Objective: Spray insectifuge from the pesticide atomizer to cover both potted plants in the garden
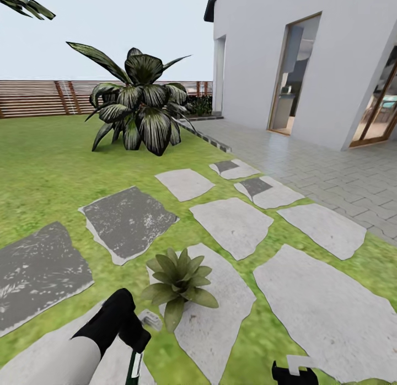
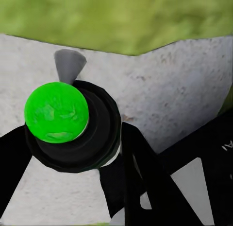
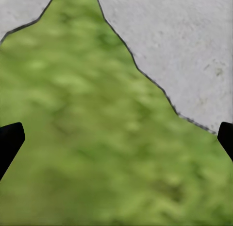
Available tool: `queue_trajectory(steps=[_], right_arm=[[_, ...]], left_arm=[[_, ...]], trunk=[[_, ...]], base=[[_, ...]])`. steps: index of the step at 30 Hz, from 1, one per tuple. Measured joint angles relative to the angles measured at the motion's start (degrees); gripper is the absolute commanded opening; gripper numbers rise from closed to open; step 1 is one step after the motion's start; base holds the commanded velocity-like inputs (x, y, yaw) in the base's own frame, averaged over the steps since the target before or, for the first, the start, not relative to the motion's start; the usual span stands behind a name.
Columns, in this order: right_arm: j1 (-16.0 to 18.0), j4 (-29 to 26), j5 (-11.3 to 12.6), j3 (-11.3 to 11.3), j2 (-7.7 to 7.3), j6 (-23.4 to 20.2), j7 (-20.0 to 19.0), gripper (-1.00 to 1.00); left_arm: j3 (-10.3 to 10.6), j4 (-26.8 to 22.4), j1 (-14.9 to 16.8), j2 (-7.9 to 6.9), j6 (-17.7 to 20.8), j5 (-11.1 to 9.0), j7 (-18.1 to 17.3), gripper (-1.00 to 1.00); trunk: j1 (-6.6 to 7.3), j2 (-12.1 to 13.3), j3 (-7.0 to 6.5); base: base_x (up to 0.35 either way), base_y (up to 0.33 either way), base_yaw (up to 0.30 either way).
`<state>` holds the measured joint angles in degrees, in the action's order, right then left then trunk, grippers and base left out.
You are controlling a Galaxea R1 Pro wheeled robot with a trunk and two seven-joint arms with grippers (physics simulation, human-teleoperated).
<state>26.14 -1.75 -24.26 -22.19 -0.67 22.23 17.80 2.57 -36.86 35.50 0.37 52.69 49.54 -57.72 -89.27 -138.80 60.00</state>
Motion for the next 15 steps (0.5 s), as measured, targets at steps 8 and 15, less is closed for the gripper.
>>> queue_trajectory(steps=[8, 15], right_arm=[[0.0, 0.0, 0.0, 0.0, -0.02, 0.0, 0.0, 1.0], [0.0, 0.0, 0.0, 0.0, -0.07, 0.0, 0.2, 1.0]], left_arm=[[-4.8, 1.0, -2.4, -2.41, -5.4, -2.3, 3.9, -1.0], [-4.6, 0.7, -2.6, -1.85, -5.6, -2.3, 4.3, -1.0]], trunk=[[0.0, 0.0, 0.31], [0.01, 0.0, 0.5]], base=[[0.028, 0.022, 0.0], [0.159, 0.186, 0.0]])
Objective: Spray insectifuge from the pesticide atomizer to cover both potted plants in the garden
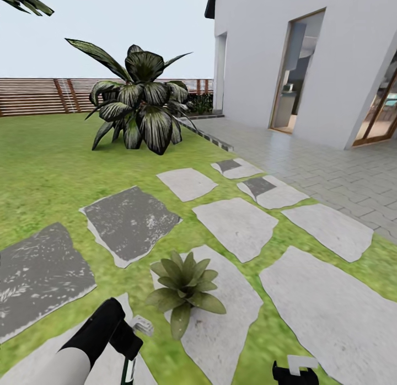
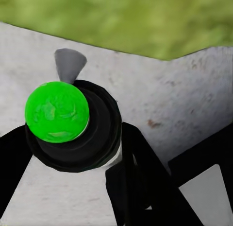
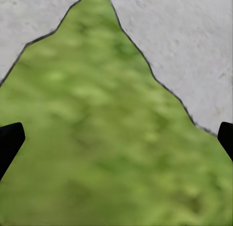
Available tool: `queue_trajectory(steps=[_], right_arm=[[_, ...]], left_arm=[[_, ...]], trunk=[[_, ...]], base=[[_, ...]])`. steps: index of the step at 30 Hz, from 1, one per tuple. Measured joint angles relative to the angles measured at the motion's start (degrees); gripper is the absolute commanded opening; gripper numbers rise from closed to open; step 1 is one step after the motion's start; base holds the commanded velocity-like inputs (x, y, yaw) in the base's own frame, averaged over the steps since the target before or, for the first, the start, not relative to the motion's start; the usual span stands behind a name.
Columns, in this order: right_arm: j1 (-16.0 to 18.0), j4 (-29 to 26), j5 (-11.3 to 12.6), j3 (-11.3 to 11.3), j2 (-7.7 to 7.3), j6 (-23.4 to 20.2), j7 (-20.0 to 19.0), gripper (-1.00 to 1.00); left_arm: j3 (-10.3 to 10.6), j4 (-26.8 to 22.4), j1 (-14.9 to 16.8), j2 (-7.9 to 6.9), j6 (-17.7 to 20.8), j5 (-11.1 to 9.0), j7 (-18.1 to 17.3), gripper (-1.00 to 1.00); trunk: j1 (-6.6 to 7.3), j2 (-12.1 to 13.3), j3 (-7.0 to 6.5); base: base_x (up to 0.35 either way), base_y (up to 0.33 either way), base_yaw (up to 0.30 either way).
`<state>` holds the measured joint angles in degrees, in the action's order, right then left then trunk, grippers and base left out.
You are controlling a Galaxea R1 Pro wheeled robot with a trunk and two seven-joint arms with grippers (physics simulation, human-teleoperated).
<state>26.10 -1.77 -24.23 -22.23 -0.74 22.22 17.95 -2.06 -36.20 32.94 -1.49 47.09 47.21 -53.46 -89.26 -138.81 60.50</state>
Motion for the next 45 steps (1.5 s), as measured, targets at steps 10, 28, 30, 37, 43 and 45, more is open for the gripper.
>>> queue_trajectory(steps=[10, 28, 30, 37, 43, 45], right_arm=[[0.0, 0.0, 0.0, 0.0, -0.11, 0.0, -0.1, 1.0], [0.0, 0.0, -0.2, 0.1, -0.03, 0.0, -0.2, 1.0], [0.0, 0.0, 0.0, 0.1, 0.16, 0.0, -0.1, 1.0], [0.0, -0.1, 0.1, 0.0, 0.19, 0.0, -0.2, 1.0], [0.0, 0.0, 0.1, 0.0, 0.2, 0.0, -0.2, 1.0], [0.0, 0.0, 0.1, 0.0, 0.21, 0.0, -0.2, 1.0]], left_arm=[[1.0, -0.3, 0.8, -0.4, 0.4, 1.6, -7.6, -1.0], [1.6, -0.5, 2.9, -0.04, 0.4, 12.8, -16.2, -1.0], [1.6, -0.5, 2.7, 0.11, 0.4, 12.9, -16.3, -1.0], [1.5, -0.5, 3.2, 0.6, 0.8, 13.1, -16.2, -1.0], [1.4, -0.5, 3.2, 0.47, 0.9, 13.0, -16.3, -1.0], [1.4, -0.5, 3.3, 0.82, 1.0, 13.0, -16.3, -1.0]], trunk=[[-0.01, 0.0, 0.0], [-0.01, 0.0, 0.0], [-0.01, 0.0, 0.0], [0.0, 0.0, 0.0], [0.0, 0.0, 0.0], [0.0, 0.0, 0.0]], base=[[0.006, 0.012, -0.183], [-0.048, 0.115, -0.009], [0.001, 0.002, -0.137], [0.017, 0.047, -0.278], [0.088, 0.288, -0.3], [-0.009, 0.314, -0.3]])
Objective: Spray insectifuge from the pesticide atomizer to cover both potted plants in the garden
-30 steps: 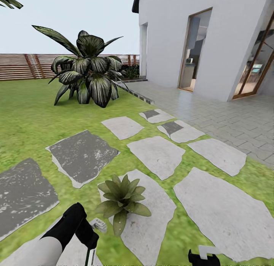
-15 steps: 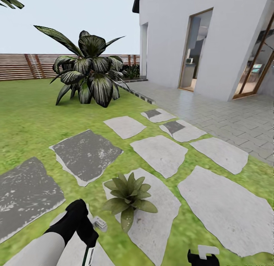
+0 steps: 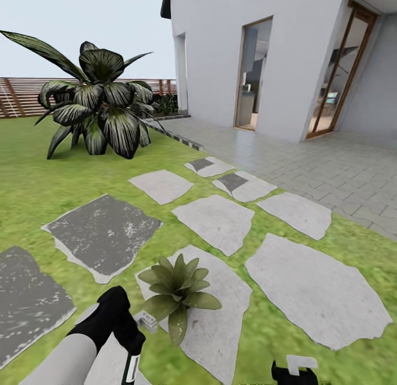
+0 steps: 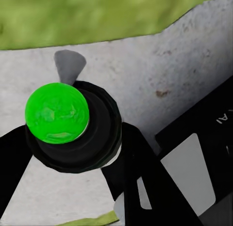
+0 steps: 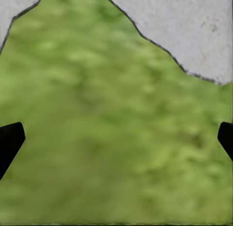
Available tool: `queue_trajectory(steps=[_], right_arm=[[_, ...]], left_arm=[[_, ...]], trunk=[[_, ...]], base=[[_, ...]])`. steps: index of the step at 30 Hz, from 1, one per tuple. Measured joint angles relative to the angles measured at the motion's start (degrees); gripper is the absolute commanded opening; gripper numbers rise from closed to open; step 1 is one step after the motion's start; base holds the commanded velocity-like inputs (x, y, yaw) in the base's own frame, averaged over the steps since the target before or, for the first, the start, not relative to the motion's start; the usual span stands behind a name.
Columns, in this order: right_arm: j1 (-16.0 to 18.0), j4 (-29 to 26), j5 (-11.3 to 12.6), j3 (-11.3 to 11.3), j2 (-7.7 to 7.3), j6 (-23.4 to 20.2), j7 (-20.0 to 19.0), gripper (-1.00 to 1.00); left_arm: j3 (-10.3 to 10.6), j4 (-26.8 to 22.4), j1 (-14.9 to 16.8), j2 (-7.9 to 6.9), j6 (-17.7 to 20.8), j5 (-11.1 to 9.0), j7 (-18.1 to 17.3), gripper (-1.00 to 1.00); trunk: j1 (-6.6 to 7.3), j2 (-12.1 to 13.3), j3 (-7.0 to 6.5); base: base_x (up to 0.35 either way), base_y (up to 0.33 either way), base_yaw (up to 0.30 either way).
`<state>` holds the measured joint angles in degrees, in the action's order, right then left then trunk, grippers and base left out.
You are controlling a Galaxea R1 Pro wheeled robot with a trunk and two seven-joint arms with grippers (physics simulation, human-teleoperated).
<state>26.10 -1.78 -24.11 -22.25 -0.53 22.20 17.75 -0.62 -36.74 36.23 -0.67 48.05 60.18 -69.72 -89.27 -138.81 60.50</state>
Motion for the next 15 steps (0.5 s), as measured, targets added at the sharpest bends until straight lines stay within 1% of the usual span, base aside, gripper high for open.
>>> queue_trajectory(steps=[2, 4, 7, 9, 10, 11, 12, 13, 14, 15], right_arm=[[0.0, 0.0, 0.0, 0.0, 0.0, 0.0, 0.0, 1.0], [0.0, 0.0, -0.2, 0.1, -0.01, 0.0, 0.0, 1.0], [0.0, 0.2, -0.4, 0.1, -0.16, 0.0, -0.1, 1.0], [0.0, 0.2, -0.5, 0.1, -0.28, 0.0, -0.1, 1.0], [0.0, 0.2, -0.5, 0.1, -0.32, -0.1, -0.1, 1.0], [0.0, 0.2, -0.5, 0.1, -0.33, -0.1, -0.1, 1.0], [0.0, 0.2, -0.5, 0.1, -0.33, -0.1, -0.1, 1.0], [0.0, 0.2, -0.5, 0.1, -0.34, -0.1, -0.1, 1.0], [0.0, 0.2, -0.5, 0.1, -0.36, -0.1, -0.1, 1.0], [0.0, 0.2, -0.5, 0.1, -0.38, -0.1, -0.1, 1.0]], left_arm=[[0.0, -0.1, 0.1, 0.34, 0.3, 0.1, 0.0, -1.0], [0.1, -0.1, 0.4, 0.59, 2.0, -0.1, 0.0, -1.0], [0.4, -0.1, 0.8, 1.45, 2.3, -0.3, -0.6, -1.0], [3.0, -0.1, 1.1, 1.68, 2.5, -0.2, -2.6, -1.0], [5.6, 0.0, 2.4, 1.44, 2.5, -0.3, -5.4, -1.0], [7.1, 0.0, 4.0, 1.14, 2.4, -0.3, -8.2, -1.0], [7.7, 0.1, 5.1, 0.9, 2.4, -0.1, -10.3, -1.0], [8.1, 0.2, 6.4, 0.56, 2.4, 0.7, -12.8, -1.0], [8.3, 0.2, 7.0, 0.4, 2.4, 1.8, -14.1, -1.0], [8.3, 0.1, 7.6, 0.22, 2.4, 4.1, -15.2, -1.0]], trunk=[[-0.02, 0.0, -0.01], [-0.02, 0.0, -0.03], [-0.01, 0.0, -0.03], [0.0, 0.0, -0.03], [0.0, 0.0, -0.04], [0.0, 0.0, -0.04], [0.0, 0.0, -0.04], [0.0, 0.0, -0.04], [0.0, 0.0, -0.03], [0.0, 0.0, -0.03]], base=[[-0.167, 0.211, -0.175], [-0.069, 0.064, -0.036], [-0.019, 0.018, -0.01], [-0.004, 0.004, -0.002], [-0.001, 0.001, -0.001], [0.0, 0.0, 0.0], [0.0, 0.0, 0.0], [0.0, 0.0, 0.0], [0.0, 0.0, 0.0], [0.0, 0.0, 0.0]])
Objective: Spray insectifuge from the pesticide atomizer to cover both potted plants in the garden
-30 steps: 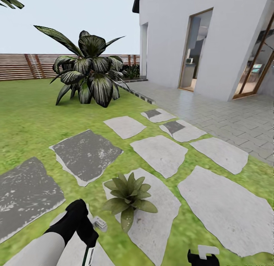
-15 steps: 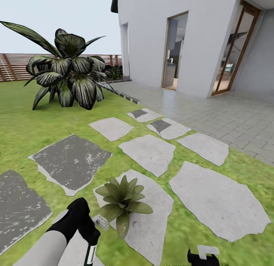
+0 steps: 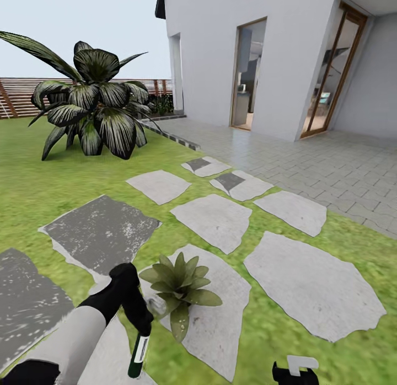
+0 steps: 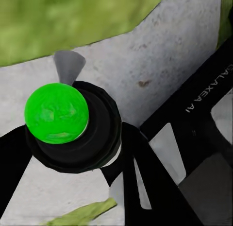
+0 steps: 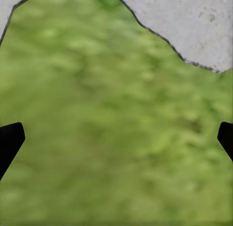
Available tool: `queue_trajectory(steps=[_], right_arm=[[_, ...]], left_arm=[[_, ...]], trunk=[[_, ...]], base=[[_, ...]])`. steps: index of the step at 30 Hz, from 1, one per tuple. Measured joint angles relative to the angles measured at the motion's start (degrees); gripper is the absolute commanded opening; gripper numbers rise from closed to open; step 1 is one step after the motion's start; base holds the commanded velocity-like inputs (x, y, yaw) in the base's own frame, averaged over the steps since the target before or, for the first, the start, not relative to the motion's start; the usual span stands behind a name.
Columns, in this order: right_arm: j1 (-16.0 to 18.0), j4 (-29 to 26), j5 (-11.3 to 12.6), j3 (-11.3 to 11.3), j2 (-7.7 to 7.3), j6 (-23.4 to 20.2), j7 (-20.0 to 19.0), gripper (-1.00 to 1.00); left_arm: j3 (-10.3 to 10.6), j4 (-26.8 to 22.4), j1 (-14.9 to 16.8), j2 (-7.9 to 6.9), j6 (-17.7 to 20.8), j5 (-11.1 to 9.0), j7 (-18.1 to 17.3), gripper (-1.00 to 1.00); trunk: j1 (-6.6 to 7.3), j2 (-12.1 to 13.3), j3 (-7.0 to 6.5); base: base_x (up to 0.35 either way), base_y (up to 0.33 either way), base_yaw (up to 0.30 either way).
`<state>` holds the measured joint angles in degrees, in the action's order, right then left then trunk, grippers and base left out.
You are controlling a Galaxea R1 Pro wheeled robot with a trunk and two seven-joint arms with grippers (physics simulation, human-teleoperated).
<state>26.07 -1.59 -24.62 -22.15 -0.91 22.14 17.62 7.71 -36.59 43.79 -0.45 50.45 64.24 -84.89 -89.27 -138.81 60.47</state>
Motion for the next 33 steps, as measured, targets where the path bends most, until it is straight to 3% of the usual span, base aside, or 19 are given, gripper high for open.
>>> queue_trajectory(steps=[2, 4, 7, 10, 16, 27, 33], right_arm=[[0.0, 0.0, 0.0, 0.0, 0.02, 0.0, 0.0, 1.0], [0.0, -0.1, 0.0, 0.0, 0.15, 0.0, 0.0, 1.0], [0.0, -0.1, 0.1, 0.0, 0.21, 0.0, 0.0, 1.0], [0.0, -0.2, 0.1, 0.0, 0.25, 0.0, 0.0, 1.0], [0.0, -0.2, 0.2, 0.0, 0.21, 0.0, 0.1, 1.0], [0.0, -0.2, 0.4, 0.0, 0.27, 0.0, 0.1, 1.0], [0.0, -0.2, 0.4, 0.0, 0.3, 0.0, 0.2, 1.0]], left_arm=[[-0.1, -0.1, 0.5, -0.19, 0.0, 3.7, -0.9, -1.0], [-0.2, -0.1, 0.7, -0.98, 0.0, 5.8, -1.3, -1.0], [-0.5, -0.1, 0.7, -3.57, 0.1, 5.8, -1.5, -1.0], [-1.2, -0.1, 0.5, -4.45, 0.0, 5.6, -2.6, -1.0], [-1.6, -0.2, 0.0, -4.59, -0.1, 5.5, -3.0, -1.0], [-2.1, -0.2, 0.0, -4.72, -0.1, 5.5, -2.7, -1.0], [-6.0, -0.3, -0.1, -4.09, -0.2, 5.5, -2.2, -1.0]], trunk=[[0.0, 0.0, 0.0], [0.0, 0.0, 0.0], [0.0, 0.0, 0.0], [0.0, 0.0, 0.0], [-0.02, 0.0, 0.0], [0.0, 0.0, 0.14], [0.02, 0.0, 0.39]], base=[[0.0, 0.0, 0.0], [0.0, 0.0, -0.017], [0.0, 0.0, -0.187], [0.0, 0.0, -0.249], [-0.123, 0.097, -0.257], [-0.046, 0.285, -0.02], [0.18, 0.203, -0.027]])
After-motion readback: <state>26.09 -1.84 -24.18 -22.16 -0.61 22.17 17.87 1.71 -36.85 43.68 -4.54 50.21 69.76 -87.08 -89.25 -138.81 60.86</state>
